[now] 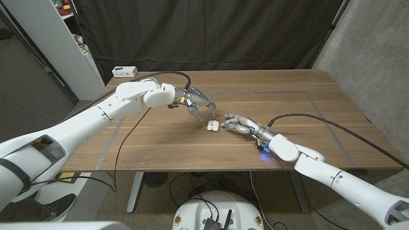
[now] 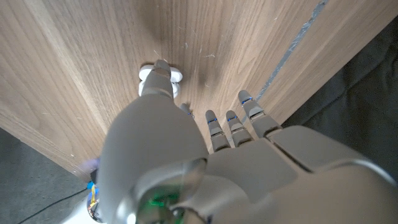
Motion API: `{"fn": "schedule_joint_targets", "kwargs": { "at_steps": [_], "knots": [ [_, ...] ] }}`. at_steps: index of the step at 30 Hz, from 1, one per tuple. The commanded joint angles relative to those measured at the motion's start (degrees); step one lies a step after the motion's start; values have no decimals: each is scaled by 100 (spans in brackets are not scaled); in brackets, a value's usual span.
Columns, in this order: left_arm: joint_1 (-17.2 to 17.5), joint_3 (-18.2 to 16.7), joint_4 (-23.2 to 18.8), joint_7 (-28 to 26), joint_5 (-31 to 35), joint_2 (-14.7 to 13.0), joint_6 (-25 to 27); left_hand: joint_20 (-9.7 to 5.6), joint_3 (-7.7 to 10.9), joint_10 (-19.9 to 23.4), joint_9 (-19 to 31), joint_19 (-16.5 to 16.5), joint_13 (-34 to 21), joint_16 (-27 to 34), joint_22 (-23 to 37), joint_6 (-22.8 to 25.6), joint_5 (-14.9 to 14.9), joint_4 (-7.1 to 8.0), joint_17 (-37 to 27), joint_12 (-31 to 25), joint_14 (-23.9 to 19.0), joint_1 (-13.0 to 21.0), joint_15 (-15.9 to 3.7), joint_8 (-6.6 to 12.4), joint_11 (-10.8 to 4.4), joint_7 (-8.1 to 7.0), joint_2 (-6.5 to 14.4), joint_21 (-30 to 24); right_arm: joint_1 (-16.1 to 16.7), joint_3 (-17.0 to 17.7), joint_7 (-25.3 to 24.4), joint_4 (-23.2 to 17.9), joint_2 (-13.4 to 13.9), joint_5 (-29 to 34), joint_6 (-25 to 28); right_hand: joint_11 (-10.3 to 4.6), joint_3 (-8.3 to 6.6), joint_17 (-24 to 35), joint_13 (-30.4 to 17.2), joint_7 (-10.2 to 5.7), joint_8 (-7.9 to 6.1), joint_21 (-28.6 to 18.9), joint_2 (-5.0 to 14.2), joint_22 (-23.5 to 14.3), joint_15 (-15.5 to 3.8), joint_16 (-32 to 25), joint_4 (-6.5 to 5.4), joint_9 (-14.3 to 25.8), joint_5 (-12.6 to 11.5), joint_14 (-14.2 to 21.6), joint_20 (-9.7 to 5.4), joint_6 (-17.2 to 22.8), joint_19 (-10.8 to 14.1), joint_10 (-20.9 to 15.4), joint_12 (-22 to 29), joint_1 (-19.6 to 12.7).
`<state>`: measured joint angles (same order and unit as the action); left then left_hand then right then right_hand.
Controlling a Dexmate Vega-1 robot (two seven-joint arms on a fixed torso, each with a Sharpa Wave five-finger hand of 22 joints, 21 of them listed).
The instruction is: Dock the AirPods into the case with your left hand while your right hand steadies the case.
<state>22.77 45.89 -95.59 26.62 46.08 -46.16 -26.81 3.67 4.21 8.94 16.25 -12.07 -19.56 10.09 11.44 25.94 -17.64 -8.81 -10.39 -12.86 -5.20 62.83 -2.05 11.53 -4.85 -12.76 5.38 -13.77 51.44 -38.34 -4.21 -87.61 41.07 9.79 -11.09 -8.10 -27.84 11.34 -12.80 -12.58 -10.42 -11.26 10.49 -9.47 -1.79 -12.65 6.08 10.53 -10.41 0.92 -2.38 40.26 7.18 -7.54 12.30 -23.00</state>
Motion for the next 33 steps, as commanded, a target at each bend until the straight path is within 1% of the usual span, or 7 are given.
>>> {"fn": "schedule_joint_targets", "kwargs": {
  "at_steps": [1, 8, 14, 26, 29, 31, 33],
  "knots": [
    [-375, 258, 752, -19, -109, 179, -1003, -39, 6, -61, 5, 16, -24, 0, 19, 29, -70, -35, -6, 17, 90, 115, -233, 4, -10, 9, -5, 16, 45, -7, -120, -56, -5, -58, 198, -11, -22, 11, -11, -20, -56, 21, -21, -19, -864, -44, -12, 33, 5, 44, 13, 54, 19, -27, 32, -48],
    [-456, 298, 1046, -260, 16, 279, -1275, -76, 32, -103, -10, 29, -22, 5, 17, 127, -91, -48, 1, 16, 159, 255, -226, 43, -41, 10, 21, 19, 48, -34, -196, -27, -69, -81, 239, -8, -20, 13, -12, -19, -56, 25, -22, -20, -870, -41, -15, 35, 6, 37, 16, 60, 18, -25, 30, -44],
    [-545, 351, 1245, -347, 98, 358, -1360, -115, 67, -61, -19, 16, -17, 34, 18, 403, -81, -29, 12, -23, 155, 405, -259, 144, -99, 17, 89, 9, 73, -22, -225, -53, -71, -140, 310, 3, -17, 14, -12, -19, -55, 26, -26, -20, -864, -41, -17, 36, 8, 40, 27, 62, 21, -28, 30, -40],
    [-635, 454, 1436, -249, 24, 425, -1419, -111, 44, -57, -14, -17, -11, 59, 25, 787, -12, 57, 17, -49, 127, 428, -303, 270, -57, 16, 144, -15, 73, -26, -226, -81, -64, -212, 411, -2, -6, 18, -13, -18, -50, 31, -30, -21, -862, -40, -26, 38, 12, 36, 31, 58, 21, -12, 22, -24],
    [-559, 386, 1350, -425, 73, 388, -1333, -104, 33, -76, -17, -15, -9, 63, 28, 766, 8, 74, 17, -46, 118, 420, -303, 251, -37, 24, 148, -17, 71, -32, -207, -100, -59, -231, 438, -8, -5, 19, -13, -18, -48, 32, -30, -21, -872, -40, -28, 38, 12, 34, 28, 56, 20, -7, 19, -21],
    [-447, 271, 1177, -605, 105, 308, -1204, -86, -5, -149, -46, 21, 1, 58, 38, 363, 80, 115, 14, -34, 145, 418, -292, 54, 0, 36, 148, -17, 81, -37, -190, -149, -43, -233, 485, -4, -4, 20, -13, -18, -48, 32, -30, -21, -866, -40, -29, 38, 12, 35, 35, 56, 23, -11, 21, -19],
    [-355, 183, 1017, -688, 125, 235, -1080, -77, -15, -149, -53, 31, 2, 60, 39, 285, 95, 135, 11, -38, 150, 399, -287, 20, 9, 37, 158, -16, 82, -36, -188, -182, -31, -229, 509, -9, -2, 20, -13, -17, -47, 32, -31, -21, -864, -41, -29, 38, 12, 37, 36, 56, 23, -9, 19, -17]
  ]
}}
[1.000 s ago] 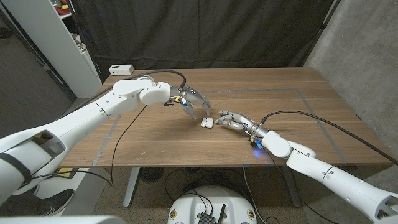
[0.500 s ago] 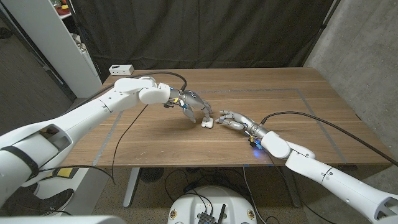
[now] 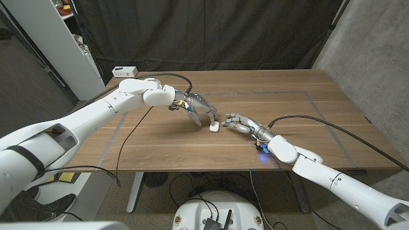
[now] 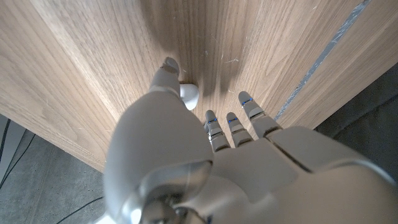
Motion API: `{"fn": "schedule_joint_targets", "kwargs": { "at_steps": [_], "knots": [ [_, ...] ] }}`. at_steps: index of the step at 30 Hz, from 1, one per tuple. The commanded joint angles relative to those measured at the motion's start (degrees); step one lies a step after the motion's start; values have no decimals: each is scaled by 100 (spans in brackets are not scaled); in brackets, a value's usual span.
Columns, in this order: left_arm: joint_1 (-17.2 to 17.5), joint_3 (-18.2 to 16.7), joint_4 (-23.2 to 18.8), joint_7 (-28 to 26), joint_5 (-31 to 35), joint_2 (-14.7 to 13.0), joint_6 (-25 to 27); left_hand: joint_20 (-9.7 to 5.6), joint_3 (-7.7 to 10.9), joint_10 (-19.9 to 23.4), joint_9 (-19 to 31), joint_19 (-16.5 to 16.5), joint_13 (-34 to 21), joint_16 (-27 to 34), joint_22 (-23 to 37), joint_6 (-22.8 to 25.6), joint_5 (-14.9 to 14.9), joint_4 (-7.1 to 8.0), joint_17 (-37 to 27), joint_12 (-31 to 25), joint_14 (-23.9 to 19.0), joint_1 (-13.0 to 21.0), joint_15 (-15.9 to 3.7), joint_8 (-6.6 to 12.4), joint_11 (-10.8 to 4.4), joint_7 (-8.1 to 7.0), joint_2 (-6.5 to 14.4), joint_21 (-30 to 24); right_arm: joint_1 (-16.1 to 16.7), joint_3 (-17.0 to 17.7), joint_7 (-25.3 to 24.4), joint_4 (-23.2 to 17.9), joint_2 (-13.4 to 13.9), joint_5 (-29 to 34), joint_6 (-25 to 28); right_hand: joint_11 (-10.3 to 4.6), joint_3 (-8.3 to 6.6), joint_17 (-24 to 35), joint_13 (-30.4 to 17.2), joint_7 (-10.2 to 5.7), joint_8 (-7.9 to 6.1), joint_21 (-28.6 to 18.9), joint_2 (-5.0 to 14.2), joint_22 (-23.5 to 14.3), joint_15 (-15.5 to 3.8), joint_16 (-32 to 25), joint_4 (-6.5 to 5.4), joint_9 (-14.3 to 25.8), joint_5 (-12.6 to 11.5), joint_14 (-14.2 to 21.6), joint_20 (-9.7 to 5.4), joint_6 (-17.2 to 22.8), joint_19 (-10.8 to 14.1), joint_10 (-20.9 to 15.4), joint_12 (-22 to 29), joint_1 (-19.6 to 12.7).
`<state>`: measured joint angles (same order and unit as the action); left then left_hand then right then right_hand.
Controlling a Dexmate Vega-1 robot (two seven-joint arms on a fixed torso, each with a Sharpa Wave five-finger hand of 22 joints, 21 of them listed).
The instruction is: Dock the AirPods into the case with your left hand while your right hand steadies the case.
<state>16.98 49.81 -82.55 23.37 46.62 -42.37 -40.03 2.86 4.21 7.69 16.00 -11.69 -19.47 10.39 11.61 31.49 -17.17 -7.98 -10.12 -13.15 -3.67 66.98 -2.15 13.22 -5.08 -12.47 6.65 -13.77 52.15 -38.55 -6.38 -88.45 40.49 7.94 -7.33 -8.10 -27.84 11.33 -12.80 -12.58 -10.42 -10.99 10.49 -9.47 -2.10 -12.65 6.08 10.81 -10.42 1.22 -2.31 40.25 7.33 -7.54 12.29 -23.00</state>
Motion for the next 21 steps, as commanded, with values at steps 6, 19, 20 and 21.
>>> {"fn": "schedule_joint_targets", "kwargs": {
  "at_steps": [6, 19, 20, 21],
  "knots": [
    [648, -585, -903, -759, 135, -437, 709, 16, -26, 6, -51, 12, -7, 44, 27, -489, 93, 90, -17, -34, -22, -39, -304, -229, 46, -1, 71, -18, -57, -2, 37, -95, 52, -28, 86, -1, 2, 22, -14, -17, -46, 5, -33, -21, -826, -40, -32, 11, 13, 7, 36, 55, 10, -15, 22, -11],
    [2141, -1585, -2034, -1502, -460, -725, 2605, 14, -69, 112, -100, 12, -11, 101, 25, -851, 214, 298, -47, -99, -142, -289, -318, -257, 53, -18, 227, -33, 118, 441, -218, -478, 47, -521, 176, 138, -13, 5, -12, -20, -50, -34, -34, -19, -687, -91, -2, 14, 6, 181, 89, 79, 158, -122, 57, -39],
    [2283, -1658, -2118, -1607, -502, -728, 2781, 12, -75, 148, -106, -25, -11, 118, 24, -843, 236, 329, -49, -116, -199, -334, -320, -242, 63, -19, 237, -49, 138, 480, -262, -522, 46, -547, 206, 183, -19, 0, -11, -23, -48, -42, -35, -19, -653, -91, 10, 14, 5, 194, 92, 72, 193, -140, 62, -52],
    [2409, -1726, -2189, -1685, -580, -730, 2930, 9, -69, 170, -110, -49, -11, 142, 23, -843, 250, 338, -50, -126, -273, -346, -318, -235, 66, -19, 248, -59, 154, 511, -309, -592, 58, -538, 275, 186, -24, -2, -11, -24, -44, -48, -36, -19, -631, -94, 18, 14, 4, 211, 96, 63, 219, -153, 65, -61]
  ]
}}
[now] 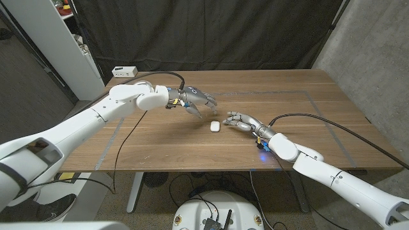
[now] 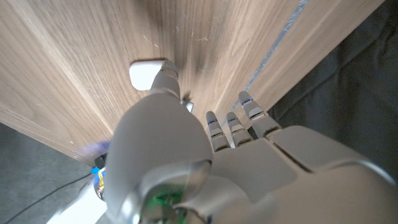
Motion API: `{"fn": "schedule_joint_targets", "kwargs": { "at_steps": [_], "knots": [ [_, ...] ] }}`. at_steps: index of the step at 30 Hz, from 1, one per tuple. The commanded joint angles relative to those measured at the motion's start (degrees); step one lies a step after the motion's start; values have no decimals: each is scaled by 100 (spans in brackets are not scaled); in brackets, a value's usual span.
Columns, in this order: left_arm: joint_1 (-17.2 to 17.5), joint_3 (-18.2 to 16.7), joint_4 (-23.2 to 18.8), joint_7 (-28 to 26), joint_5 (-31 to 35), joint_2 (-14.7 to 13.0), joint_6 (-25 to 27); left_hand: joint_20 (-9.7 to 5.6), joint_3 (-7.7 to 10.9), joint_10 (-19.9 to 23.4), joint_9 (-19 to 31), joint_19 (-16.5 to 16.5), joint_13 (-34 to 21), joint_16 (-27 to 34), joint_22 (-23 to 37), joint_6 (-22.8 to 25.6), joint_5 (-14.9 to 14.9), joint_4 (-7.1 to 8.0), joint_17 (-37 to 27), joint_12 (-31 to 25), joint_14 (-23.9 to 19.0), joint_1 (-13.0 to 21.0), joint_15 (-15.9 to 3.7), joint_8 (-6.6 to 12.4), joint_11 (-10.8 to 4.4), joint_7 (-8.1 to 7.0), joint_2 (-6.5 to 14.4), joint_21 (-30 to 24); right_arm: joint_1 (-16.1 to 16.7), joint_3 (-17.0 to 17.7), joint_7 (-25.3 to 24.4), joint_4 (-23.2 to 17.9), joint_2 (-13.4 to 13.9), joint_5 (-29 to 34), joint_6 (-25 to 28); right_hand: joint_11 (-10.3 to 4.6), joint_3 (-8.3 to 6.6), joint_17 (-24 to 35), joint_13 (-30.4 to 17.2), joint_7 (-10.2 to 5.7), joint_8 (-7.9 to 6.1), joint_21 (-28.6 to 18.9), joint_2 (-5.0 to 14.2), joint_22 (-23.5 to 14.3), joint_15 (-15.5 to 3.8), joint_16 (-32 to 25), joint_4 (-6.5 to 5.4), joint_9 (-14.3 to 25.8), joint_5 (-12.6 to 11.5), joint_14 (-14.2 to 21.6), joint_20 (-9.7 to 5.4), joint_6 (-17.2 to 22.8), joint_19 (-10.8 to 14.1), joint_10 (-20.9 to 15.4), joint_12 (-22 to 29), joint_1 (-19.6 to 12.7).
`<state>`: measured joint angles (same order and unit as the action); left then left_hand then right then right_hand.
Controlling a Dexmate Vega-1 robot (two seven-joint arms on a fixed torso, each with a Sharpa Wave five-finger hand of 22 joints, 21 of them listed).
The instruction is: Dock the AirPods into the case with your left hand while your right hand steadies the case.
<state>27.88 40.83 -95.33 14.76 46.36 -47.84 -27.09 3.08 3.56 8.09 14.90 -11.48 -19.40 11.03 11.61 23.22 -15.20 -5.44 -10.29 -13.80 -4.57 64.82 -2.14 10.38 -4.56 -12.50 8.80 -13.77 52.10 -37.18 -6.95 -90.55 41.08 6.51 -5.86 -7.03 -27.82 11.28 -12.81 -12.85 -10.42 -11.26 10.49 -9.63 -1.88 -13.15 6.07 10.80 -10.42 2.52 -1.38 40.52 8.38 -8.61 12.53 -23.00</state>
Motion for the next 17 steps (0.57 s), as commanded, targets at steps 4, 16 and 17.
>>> {"fn": "schedule_joint_targets", "kwargs": {
  "at_steps": [4, 16, 17],
  "knots": [
    [1775, -1091, -1094, -1205, -955, -192, 2027, -3, -5, 204, -7, -97, -16, 91, 22, -11, 80, 104, -33, -90, -249, -167, -337, 62, 7, -16, 36, -71, 251, 511, -481, -634, 5, -407, 313, 112, -42, -5, -9, 1, -35, -39, -35, -3, -597, -58, 47, 15, -1, 143, 18, 9, 195, -80, 50, -93],
    [2685, -1585, -1276, -2315, -2177, 6, 2359, 100, 116, 530, -43, -237, -13, 168, 15, 168, 226, 234, -55, -214, -641, -320, -321, 153, 72, -1, 169, -132, 347, 783, -765, -1030, 16, -545, 590, 184, -107, -8, -4, 11, 60, -70, -40, -10, -496, -123, 155, 5, -23, 419, 153, -399, 470, -183, 57, -245],
    [2746, -1613, -1301, -2370, -2277, 37, 2401, 134, 128, 524, -45, -238, -13, 164, 15, 140, 234, 252, -59, -211, -640, -338, -295, 142, 95, 22, 186, -133, 328, 793, -773, -1020, 11, -551, 596, 172, -111, -6, -4, 10, 69, -80, -41, -11, -496, -126, 164, 3, -24, 435, 161, -475, 518, -180, 52, -260]
  ]
}}
